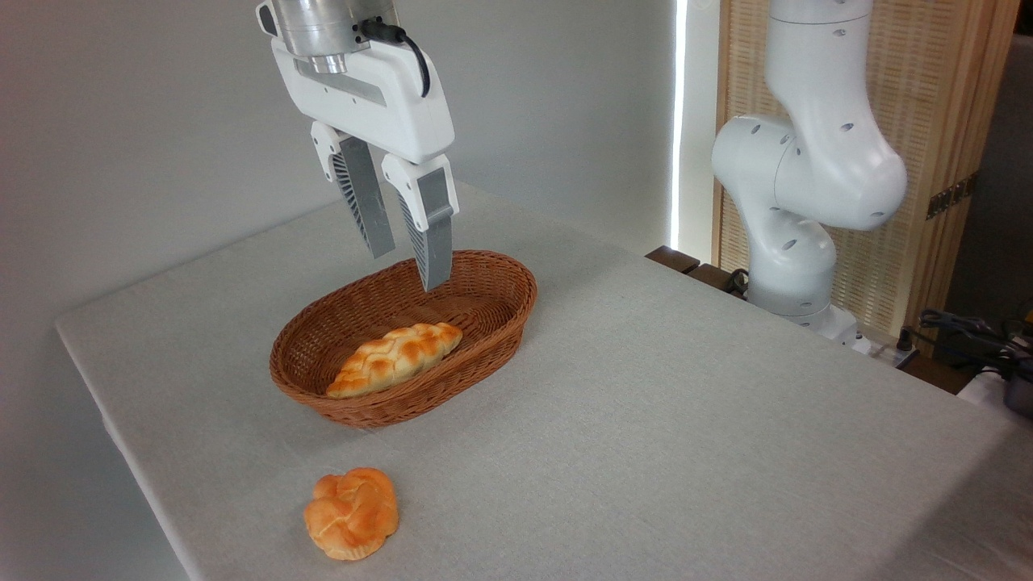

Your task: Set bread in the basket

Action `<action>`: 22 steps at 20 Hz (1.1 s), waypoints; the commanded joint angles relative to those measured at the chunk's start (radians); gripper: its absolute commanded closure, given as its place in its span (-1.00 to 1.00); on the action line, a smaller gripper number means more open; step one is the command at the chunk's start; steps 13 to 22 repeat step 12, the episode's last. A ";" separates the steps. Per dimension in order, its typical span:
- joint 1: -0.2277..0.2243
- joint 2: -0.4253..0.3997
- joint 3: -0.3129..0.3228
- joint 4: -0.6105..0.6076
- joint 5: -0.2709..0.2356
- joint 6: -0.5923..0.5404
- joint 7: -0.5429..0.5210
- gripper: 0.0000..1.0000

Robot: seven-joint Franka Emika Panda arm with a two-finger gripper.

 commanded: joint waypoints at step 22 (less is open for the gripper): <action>-0.076 -0.010 0.085 -0.002 -0.004 -0.010 0.040 -1.00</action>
